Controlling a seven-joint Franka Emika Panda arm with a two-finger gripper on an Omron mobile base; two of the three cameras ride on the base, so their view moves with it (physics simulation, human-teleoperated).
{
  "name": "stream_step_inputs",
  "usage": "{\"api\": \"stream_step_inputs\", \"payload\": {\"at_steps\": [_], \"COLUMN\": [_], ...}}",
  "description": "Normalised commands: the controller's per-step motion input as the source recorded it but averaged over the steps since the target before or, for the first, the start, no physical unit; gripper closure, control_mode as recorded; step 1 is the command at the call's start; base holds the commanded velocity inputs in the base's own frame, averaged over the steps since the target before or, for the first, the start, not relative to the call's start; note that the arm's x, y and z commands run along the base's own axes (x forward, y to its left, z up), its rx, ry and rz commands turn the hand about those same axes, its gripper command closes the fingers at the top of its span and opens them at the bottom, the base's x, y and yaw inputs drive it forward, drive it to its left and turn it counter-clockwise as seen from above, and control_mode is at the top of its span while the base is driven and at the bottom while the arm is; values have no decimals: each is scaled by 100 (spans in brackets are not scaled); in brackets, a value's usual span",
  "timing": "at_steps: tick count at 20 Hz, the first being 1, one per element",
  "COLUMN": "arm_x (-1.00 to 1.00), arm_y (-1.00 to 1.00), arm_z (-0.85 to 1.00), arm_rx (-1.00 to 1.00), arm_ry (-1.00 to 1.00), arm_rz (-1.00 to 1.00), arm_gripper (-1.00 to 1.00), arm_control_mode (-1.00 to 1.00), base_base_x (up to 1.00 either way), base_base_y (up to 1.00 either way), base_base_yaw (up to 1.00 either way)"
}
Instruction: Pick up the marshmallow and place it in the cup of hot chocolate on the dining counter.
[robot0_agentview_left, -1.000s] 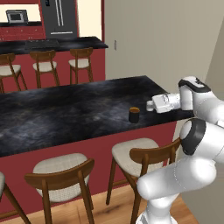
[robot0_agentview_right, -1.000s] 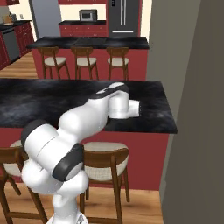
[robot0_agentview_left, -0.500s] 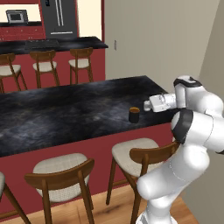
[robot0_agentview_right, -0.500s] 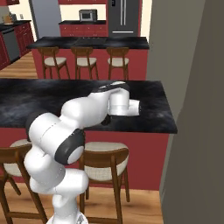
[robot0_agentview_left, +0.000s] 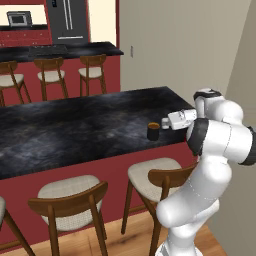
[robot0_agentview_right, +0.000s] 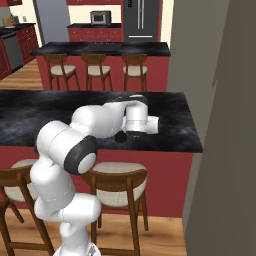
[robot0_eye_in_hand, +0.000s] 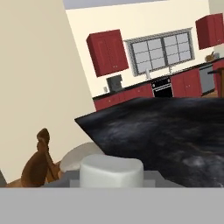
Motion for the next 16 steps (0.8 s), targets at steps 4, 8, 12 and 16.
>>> {"api": "stream_step_inputs", "payload": {"at_steps": [4,8,12,16], "arm_x": [39,39,24,28], "arm_y": [0,0,0,0], "arm_z": [-14,-22,-23,-27], "arm_rx": [0,0,0,0], "arm_ry": [4,4,4,3], "arm_rz": [0,0,0,0], "arm_gripper": [100,100,100,100], "arm_control_mode": [-100,-100,-100,-100], "base_base_x": [0,0,0,0], "base_base_y": [0,0,0,0], "base_base_yaw": [0,0,0,0]}}
